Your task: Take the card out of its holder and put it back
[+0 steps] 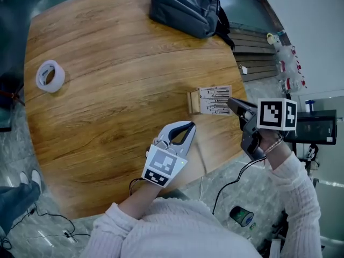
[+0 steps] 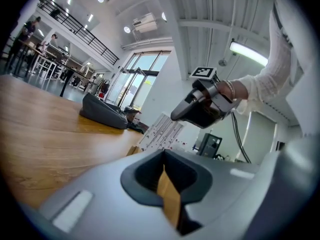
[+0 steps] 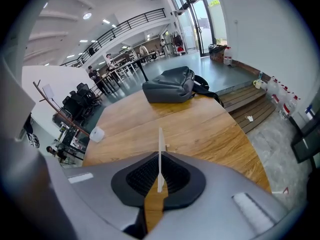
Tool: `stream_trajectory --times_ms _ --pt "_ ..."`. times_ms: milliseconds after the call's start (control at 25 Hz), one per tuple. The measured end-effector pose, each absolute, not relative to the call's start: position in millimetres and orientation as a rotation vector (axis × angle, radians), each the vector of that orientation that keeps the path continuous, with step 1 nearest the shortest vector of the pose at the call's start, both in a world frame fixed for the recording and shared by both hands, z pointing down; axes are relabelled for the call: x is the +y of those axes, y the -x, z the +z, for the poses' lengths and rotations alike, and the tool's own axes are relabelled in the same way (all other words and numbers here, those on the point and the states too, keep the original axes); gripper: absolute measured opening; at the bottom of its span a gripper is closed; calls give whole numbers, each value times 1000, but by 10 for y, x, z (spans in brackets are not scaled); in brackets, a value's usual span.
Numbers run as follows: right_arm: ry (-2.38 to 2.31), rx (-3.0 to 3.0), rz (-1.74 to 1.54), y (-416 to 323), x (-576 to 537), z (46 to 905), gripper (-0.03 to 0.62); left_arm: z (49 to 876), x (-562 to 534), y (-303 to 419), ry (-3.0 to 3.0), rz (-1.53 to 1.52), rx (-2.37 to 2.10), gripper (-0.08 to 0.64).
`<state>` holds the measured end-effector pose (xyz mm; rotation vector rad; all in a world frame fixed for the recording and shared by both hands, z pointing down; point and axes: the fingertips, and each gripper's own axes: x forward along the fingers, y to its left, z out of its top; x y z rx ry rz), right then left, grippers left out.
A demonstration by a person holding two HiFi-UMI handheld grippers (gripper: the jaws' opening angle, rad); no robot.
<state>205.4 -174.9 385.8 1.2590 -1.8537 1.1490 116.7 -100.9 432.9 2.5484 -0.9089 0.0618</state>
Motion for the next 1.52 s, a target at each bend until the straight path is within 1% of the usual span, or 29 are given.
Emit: stream_trajectory --times_ms 840,1520 --pt "-1286 -1816 1122 -1996 -1845 3970 6 4414 -1060 -1096 -2509 48 -908 8" --pt "-1330 -1831 1158 -1824 -1885 4290 12 4377 -1046 -1127 -2521 58 -884 9"
